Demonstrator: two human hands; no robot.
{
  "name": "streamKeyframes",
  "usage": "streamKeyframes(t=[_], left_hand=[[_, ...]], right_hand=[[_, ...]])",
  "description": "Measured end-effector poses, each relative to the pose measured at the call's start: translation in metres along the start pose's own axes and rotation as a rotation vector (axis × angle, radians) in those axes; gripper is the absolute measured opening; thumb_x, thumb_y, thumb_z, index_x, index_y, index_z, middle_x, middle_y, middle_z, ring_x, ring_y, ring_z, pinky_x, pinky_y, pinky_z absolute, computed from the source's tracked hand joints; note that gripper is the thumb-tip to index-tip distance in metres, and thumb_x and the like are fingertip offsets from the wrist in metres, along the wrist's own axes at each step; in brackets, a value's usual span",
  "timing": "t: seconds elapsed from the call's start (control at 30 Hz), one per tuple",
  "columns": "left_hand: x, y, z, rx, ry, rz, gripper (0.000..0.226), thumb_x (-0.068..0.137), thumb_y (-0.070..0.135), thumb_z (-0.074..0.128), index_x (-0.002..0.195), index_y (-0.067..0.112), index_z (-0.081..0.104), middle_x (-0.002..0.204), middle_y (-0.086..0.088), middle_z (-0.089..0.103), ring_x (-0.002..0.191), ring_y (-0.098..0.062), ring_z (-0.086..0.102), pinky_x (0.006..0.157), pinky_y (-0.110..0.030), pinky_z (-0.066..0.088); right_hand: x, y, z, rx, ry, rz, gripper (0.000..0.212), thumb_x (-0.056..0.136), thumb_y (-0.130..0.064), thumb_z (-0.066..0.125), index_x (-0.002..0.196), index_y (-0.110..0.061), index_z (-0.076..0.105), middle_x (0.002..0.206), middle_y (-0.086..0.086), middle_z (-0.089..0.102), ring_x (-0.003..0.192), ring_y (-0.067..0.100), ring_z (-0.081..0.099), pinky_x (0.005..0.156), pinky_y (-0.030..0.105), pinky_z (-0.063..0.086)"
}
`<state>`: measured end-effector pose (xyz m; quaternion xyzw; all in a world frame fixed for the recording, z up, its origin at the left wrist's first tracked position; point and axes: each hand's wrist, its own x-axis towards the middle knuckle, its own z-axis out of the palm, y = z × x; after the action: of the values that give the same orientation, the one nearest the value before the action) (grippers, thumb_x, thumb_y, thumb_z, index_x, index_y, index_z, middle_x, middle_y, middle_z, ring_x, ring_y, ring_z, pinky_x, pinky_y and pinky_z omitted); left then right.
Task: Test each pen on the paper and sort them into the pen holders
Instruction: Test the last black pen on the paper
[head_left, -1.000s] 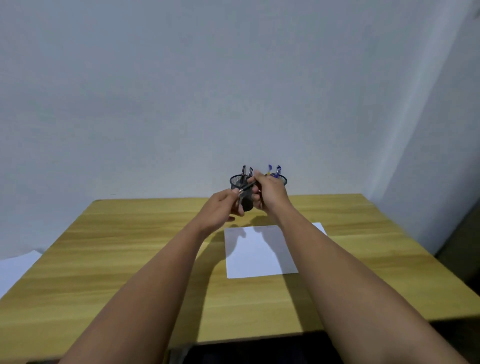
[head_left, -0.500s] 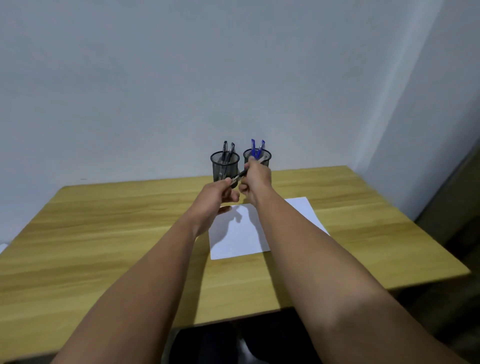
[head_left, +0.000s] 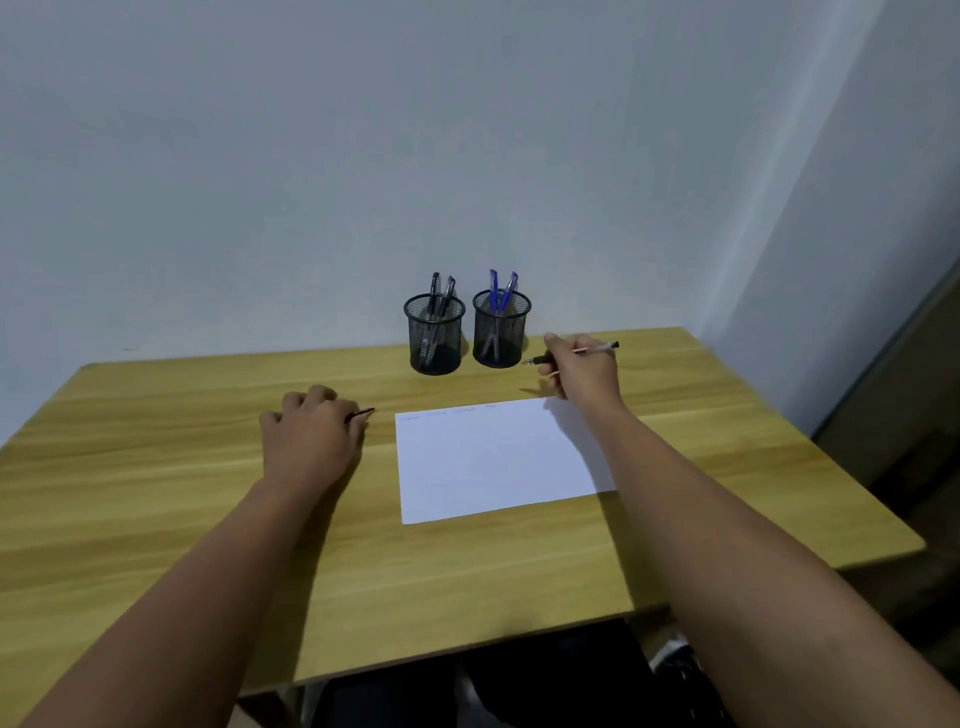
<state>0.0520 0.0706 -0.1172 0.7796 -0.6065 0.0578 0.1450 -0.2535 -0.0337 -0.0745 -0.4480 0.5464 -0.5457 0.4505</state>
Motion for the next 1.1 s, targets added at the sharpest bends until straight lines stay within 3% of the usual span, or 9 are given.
streamKeyframes(t=[0.07, 0.13, 0.2, 0.27, 0.33, 0.43, 0.57, 0.9, 1.1], left_hand=[[0.001, 0.001, 0.003, -0.057, 0.046, 0.019, 0.042, 0.098, 0.046, 0.052, 0.135, 0.028, 0.063, 0.142, -0.003, 0.057, 0.132, -0.033, 0.046, 0.101, -0.053, 0.038], [-0.001, 0.006, 0.003, -0.134, 0.093, 0.164, 0.048, 0.094, 0.05, 0.046, 0.134, 0.029, 0.063, 0.138, 0.002, 0.061, 0.13, -0.03, 0.05, 0.098, -0.051, 0.04], [-0.007, 0.013, 0.004, -0.18, 0.054, 0.342, 0.056, 0.089, 0.06, 0.038, 0.13, 0.033, 0.065, 0.137, 0.011, 0.063, 0.133, -0.024, 0.051, 0.101, -0.049, 0.037], [-0.014, 0.016, 0.009, -0.188, -0.018, 0.412, 0.062, 0.087, 0.071, 0.039, 0.135, 0.038, 0.061, 0.146, 0.02, 0.055, 0.144, -0.017, 0.041, 0.112, -0.05, 0.028], [-0.017, 0.013, 0.017, -0.182, -0.076, 0.406, 0.072, 0.086, 0.08, 0.04, 0.143, 0.039, 0.052, 0.154, 0.023, 0.044, 0.151, -0.013, 0.028, 0.121, -0.052, 0.017], [-0.02, 0.007, 0.024, -0.196, -0.105, 0.382, 0.081, 0.084, 0.084, 0.036, 0.149, 0.038, 0.046, 0.158, 0.024, 0.037, 0.155, -0.012, 0.019, 0.123, -0.052, 0.009], [-0.021, 0.007, 0.026, -0.241, -0.084, 0.352, 0.081, 0.082, 0.084, 0.039, 0.148, 0.038, 0.048, 0.157, 0.027, 0.038, 0.155, -0.012, 0.017, 0.124, -0.052, 0.008], [-0.02, 0.008, 0.025, -0.284, -0.066, 0.338, 0.08, 0.079, 0.084, 0.043, 0.145, 0.039, 0.052, 0.154, 0.029, 0.041, 0.152, -0.01, 0.024, 0.124, -0.048, 0.015], [-0.021, 0.009, 0.024, -0.285, -0.056, 0.358, 0.079, 0.081, 0.08, 0.045, 0.145, 0.035, 0.054, 0.154, 0.025, 0.042, 0.154, -0.008, 0.019, 0.125, -0.048, 0.01]], right_hand=[[-0.001, 0.009, -0.001, -0.019, -0.03, 0.008, 0.025, 0.106, -0.023, 0.064, 0.086, -0.009, 0.07, 0.069, 0.009, 0.072, 0.043, 0.012, 0.056, 0.042, 0.02, 0.046], [-0.005, 0.017, 0.002, -0.013, -0.063, 0.006, 0.025, 0.105, -0.021, 0.065, 0.086, -0.006, 0.072, 0.072, 0.013, 0.071, 0.048, 0.014, 0.058, 0.047, 0.026, 0.051], [-0.005, 0.027, 0.007, 0.056, -0.086, -0.035, 0.027, 0.103, -0.016, 0.07, 0.08, -0.002, 0.065, 0.069, 0.021, 0.061, 0.05, 0.018, 0.056, 0.049, 0.028, 0.046], [-0.002, 0.035, 0.01, 0.09, -0.105, -0.083, 0.034, 0.101, -0.015, 0.072, 0.072, -0.005, 0.057, 0.063, 0.017, 0.052, 0.051, 0.02, 0.054, 0.047, 0.026, 0.04], [0.001, 0.043, 0.011, 0.076, -0.146, -0.089, 0.039, 0.101, -0.015, 0.073, 0.067, -0.009, 0.054, 0.059, 0.014, 0.051, 0.051, 0.019, 0.055, 0.043, 0.024, 0.039], [0.003, 0.051, 0.008, 0.041, -0.206, -0.06, 0.037, 0.096, -0.014, 0.079, 0.07, 0.001, 0.057, 0.06, 0.014, 0.049, 0.048, 0.016, 0.054, 0.047, 0.024, 0.046], [0.005, 0.059, 0.006, -0.002, -0.201, -0.078, 0.051, 0.099, -0.023, 0.077, 0.076, 0.014, 0.048, 0.063, 0.017, 0.05, 0.05, 0.016, 0.054, 0.048, 0.024, 0.046], [0.009, 0.066, 0.005, -0.081, -0.184, -0.108, 0.041, 0.1, -0.011, 0.069, 0.072, 0.011, 0.048, 0.063, 0.019, 0.055, 0.052, 0.02, 0.063, 0.057, 0.035, 0.051], [0.008, 0.066, 0.006, -0.096, -0.208, -0.125, 0.042, 0.1, -0.012, 0.071, 0.073, 0.013, 0.05, 0.064, 0.022, 0.057, 0.049, 0.017, 0.059, 0.049, 0.028, 0.045]])
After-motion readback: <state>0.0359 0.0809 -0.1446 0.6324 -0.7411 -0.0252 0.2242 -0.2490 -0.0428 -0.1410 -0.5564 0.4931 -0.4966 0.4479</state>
